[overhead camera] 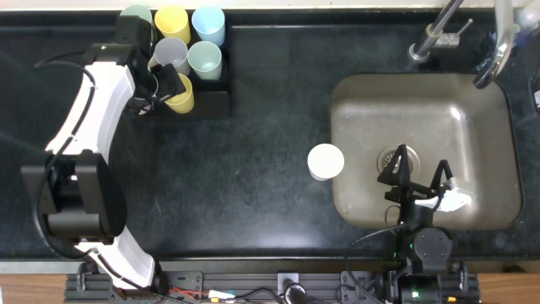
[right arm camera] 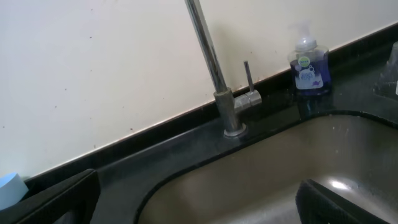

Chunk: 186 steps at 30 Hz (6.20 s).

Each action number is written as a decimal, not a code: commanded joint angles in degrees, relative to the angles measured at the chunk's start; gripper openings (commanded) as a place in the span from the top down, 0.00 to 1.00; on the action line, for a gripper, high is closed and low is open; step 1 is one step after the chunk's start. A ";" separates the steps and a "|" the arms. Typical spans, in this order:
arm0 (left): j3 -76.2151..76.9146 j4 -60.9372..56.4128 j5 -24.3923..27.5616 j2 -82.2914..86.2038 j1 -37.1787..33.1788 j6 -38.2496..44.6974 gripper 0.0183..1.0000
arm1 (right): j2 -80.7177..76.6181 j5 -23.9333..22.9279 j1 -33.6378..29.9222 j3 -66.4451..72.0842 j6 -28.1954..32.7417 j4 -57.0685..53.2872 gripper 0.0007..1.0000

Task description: Store Cups

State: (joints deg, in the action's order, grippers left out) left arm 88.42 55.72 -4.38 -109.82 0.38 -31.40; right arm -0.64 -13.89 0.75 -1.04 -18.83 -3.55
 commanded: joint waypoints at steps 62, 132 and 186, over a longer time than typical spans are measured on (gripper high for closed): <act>-87.95 -50.93 5.62 109.66 0.04 39.95 0.00 | 0.44 -0.13 -0.13 0.68 0.17 0.37 0.00; -87.95 -50.93 5.62 109.66 -0.04 39.95 0.00 | -34.97 6.71 4.92 -47.74 7.21 -36.96 0.00; -87.95 -50.93 5.62 109.66 -0.04 39.95 0.00 | -95.73 14.56 16.46 -71.73 37.42 -67.63 0.06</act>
State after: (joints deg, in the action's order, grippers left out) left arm 0.49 4.56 0.69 -0.73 0.38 7.70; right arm -96.09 -0.21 17.34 -72.95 18.63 -71.46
